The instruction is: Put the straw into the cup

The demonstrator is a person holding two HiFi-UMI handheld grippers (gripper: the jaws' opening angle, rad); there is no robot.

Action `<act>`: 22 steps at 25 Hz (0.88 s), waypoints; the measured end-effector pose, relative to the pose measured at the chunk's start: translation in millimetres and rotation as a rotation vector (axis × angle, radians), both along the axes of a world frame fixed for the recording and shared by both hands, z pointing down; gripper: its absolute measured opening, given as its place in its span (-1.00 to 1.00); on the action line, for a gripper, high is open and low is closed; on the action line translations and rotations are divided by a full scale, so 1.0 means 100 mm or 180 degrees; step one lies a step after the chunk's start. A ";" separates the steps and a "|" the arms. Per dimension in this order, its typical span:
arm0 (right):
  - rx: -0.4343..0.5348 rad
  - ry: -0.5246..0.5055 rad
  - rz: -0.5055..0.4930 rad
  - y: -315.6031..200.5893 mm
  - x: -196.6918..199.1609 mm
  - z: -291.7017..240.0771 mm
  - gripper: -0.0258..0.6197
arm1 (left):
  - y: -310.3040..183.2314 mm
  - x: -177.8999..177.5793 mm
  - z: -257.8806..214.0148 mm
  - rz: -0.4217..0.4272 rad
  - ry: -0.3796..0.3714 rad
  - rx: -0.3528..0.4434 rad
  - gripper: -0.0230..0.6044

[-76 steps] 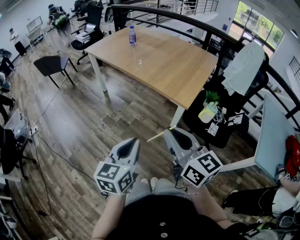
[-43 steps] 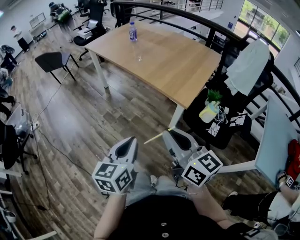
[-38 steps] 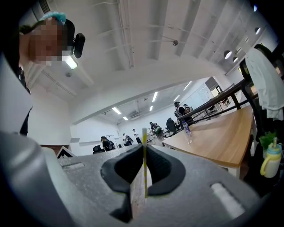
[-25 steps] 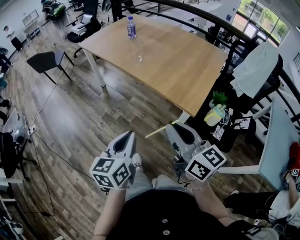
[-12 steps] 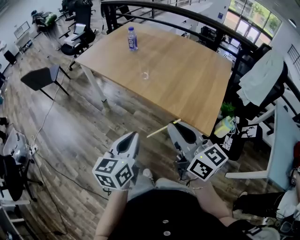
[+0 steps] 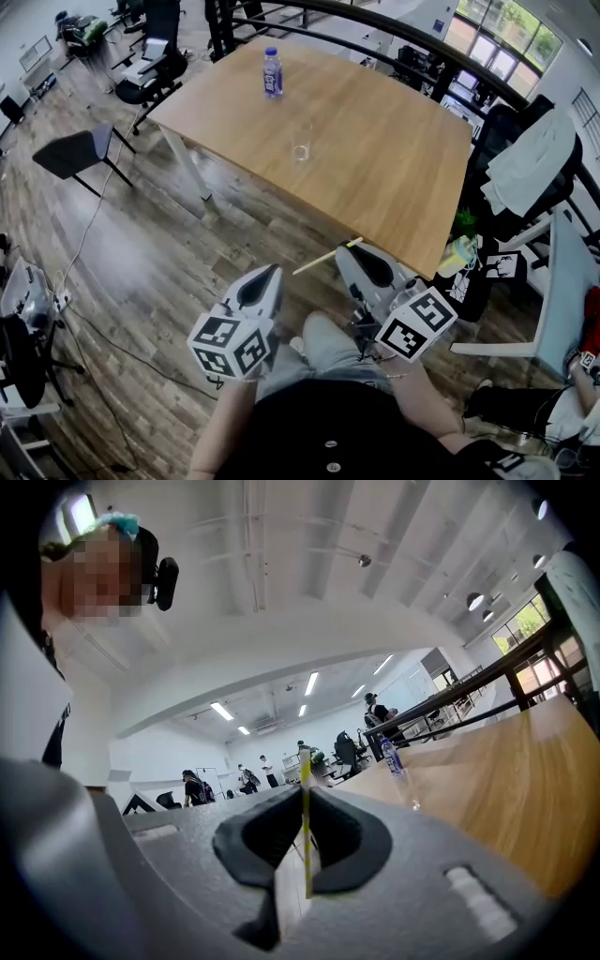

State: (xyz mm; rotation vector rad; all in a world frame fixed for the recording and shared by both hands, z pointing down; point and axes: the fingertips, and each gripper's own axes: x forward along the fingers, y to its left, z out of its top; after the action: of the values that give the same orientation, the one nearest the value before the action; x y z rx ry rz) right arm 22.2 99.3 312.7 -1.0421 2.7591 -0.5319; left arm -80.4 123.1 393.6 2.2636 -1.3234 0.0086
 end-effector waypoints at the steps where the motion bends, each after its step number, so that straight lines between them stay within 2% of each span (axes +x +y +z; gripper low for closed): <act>1: -0.0008 -0.0002 -0.0013 -0.03 -0.03 0.01 -0.86 | -0.03 -0.03 0.02 -0.0008 0.0005 -0.0011 -0.86; 12: -0.0061 0.0025 -0.0170 -0.62 -0.35 0.11 -0.86 | -0.54 -0.28 0.11 -0.0089 0.0031 -0.0076 -0.86; 22: 0.0022 -0.0001 -0.0299 -1.67 -0.58 0.00 -0.86 | -1.58 -0.45 -0.01 -0.0147 0.0004 0.0017 -0.86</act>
State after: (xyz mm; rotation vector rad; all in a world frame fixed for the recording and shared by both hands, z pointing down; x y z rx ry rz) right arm -36.0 -67.2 313.0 -0.9146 2.8186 -0.5341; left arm -125.5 -34.6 392.5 2.2365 -1.3764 -0.0124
